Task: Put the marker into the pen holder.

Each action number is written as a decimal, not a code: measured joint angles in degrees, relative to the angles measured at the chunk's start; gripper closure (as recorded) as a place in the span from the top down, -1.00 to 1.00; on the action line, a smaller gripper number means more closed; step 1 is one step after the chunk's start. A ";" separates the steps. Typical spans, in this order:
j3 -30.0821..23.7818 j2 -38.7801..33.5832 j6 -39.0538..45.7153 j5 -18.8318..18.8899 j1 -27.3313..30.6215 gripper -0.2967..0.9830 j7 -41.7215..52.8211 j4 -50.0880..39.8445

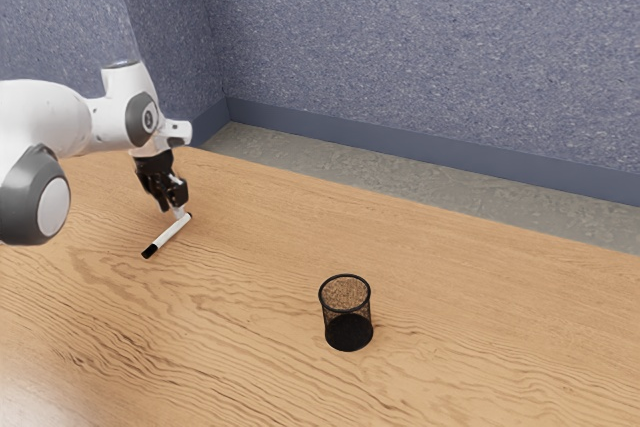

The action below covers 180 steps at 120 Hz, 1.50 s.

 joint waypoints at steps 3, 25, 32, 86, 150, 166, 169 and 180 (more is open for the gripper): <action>-0.01 0.20 0.14 -0.24 0.02 -0.10 -0.08 -0.02; 0.14 1.93 0.89 -1.63 0.15 -0.13 -0.53 0.41; 0.21 2.46 1.11 -1.79 0.16 -0.13 -0.62 0.65; 0.78 3.65 3.60 -1.46 0.02 -0.59 -1.08 1.13; 0.80 -20.92 4.73 2.43 -18.75 -0.69 4.17 -9.16; -1.04 -20.56 4.89 0.54 -21.88 -0.69 5.26 -8.84; -1.15 -20.46 4.92 0.09 -22.59 -0.69 5.44 -8.78; -1.30 -20.39 4.99 -1.63 -26.21 -0.69 6.02 -8.63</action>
